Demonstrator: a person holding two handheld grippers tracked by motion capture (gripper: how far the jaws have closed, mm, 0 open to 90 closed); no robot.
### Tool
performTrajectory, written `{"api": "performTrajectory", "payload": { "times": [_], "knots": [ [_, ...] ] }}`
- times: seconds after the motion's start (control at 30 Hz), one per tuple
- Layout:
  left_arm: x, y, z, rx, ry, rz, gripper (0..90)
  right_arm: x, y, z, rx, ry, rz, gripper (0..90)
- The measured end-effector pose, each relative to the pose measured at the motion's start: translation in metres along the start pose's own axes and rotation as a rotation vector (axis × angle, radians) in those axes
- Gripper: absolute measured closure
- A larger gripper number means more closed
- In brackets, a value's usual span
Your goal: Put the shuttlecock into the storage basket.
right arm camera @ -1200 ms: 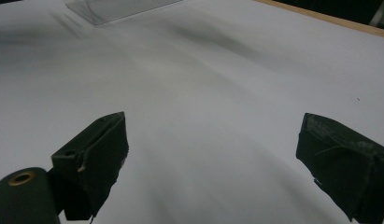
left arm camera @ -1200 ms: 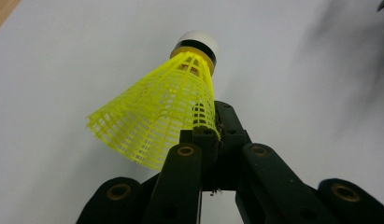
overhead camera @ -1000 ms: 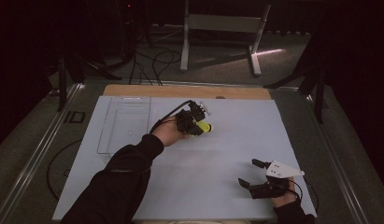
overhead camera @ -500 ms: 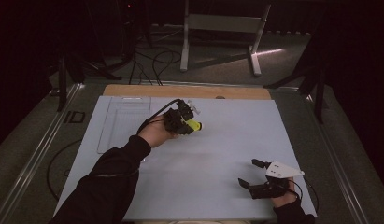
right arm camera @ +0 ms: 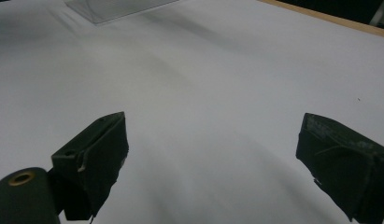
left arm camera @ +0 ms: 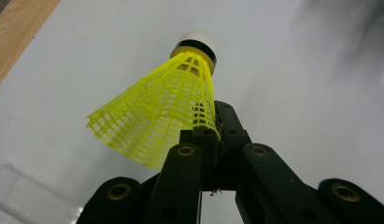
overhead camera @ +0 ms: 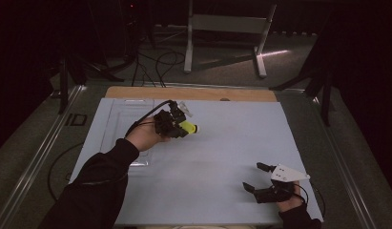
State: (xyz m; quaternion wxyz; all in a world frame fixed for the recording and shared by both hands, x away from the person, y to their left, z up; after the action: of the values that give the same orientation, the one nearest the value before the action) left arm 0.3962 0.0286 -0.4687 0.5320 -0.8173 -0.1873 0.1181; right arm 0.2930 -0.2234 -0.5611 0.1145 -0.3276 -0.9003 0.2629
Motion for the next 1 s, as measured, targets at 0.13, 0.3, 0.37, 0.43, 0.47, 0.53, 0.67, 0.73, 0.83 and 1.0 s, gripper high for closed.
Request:
{"api": "performTrajectory", "payload": {
  "times": [0.13, 0.3, 0.37, 0.43, 0.47, 0.53, 0.67, 0.73, 0.83, 1.0],
  "knots": [
    [0.004, -0.007, 0.009, -0.002, -0.005, -0.001, 90.0, 0.0, 0.0, 0.0, 0.0, 0.002, -0.002, 9.2],
    [0.01, -0.018, 0.018, -0.013, -0.01, -0.004, 90.0, 0.0, 0.0, -0.001, -0.003, 0.002, 0.002, 9.2],
    [0.011, -0.022, 0.021, -0.016, -0.009, -0.007, 90.0, 0.0, 0.0, -0.001, -0.001, 0.002, 0.002, 9.2],
    [0.011, -0.026, 0.022, -0.023, -0.002, -0.008, 90.0, 0.0, 0.0, -0.001, -0.002, -0.001, 0.002, 9.2],
    [0.011, -0.028, 0.023, -0.026, -0.001, -0.008, 90.0, 0.0, 0.0, -0.001, -0.003, -0.002, 0.002, 9.2],
    [0.012, -0.032, 0.025, -0.027, 0.002, -0.012, 90.0, 0.0, 0.0, -0.001, -0.005, 0.001, 0.003, 9.2],
    [0.015, -0.04, 0.031, -0.038, 0.003, -0.007, 90.0, 0.0, 0.0, -0.001, -0.003, 0.003, 0.002, 9.2],
    [0.017, -0.044, 0.035, -0.04, 0.0, -0.012, 90.0, 0.0, 0.0, -0.001, -0.004, 0.006, 0.002, 9.2],
    [0.02, -0.049, 0.043, -0.034, 0.001, -0.016, 90.0, 0.0, 0.0, -0.001, -0.005, 0.007, 0.003, 9.2],
    [0.022, -0.057, 0.056, -0.034, -0.004, -0.022, 90.0, -0.001, 0.001, -0.001, -0.002, 0.005, 0.001, 9.2]
  ]
}}
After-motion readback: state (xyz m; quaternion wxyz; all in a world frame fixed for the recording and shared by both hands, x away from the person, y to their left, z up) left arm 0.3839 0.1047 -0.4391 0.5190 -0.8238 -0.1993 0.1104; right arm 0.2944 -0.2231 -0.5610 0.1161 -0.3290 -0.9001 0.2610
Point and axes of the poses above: each handheld gripper's, and its own axes: y roughly forward along the jaws, z roughly out of its underside, x roughly to its left, the point moved 10 cm from there along y, roughly forward along the jaws, and after that the axes turned 5 degrees about x, right-handed, at the moved point
